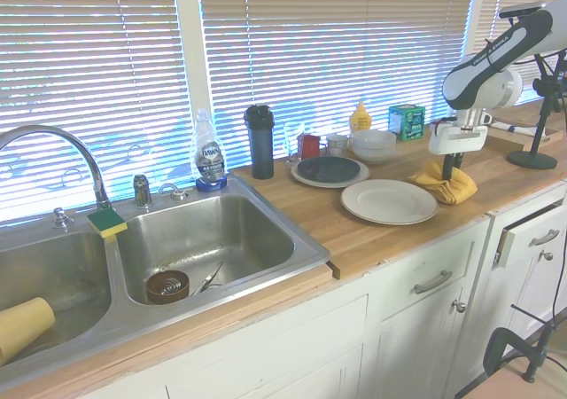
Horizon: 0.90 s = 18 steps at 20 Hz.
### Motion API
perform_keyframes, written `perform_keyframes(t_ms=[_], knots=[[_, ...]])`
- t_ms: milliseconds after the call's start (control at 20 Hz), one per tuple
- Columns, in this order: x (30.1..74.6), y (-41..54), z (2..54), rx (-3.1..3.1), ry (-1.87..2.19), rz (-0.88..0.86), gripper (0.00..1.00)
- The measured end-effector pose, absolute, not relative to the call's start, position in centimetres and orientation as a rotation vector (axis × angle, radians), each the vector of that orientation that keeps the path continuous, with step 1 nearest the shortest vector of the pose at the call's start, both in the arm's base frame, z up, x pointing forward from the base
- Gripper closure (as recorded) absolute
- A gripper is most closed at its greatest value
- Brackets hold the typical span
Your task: Wipe the white plate in clockwise motion
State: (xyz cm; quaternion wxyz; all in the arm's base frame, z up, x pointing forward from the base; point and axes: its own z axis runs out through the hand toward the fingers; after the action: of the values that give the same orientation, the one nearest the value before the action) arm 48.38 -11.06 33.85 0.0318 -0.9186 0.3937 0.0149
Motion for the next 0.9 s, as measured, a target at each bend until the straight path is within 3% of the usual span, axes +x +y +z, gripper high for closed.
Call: perform_keyframes(t_ms=[900], knots=[[47.7, -9.0, 35.1, -2.872, 1.213, -0.026, 0.0]])
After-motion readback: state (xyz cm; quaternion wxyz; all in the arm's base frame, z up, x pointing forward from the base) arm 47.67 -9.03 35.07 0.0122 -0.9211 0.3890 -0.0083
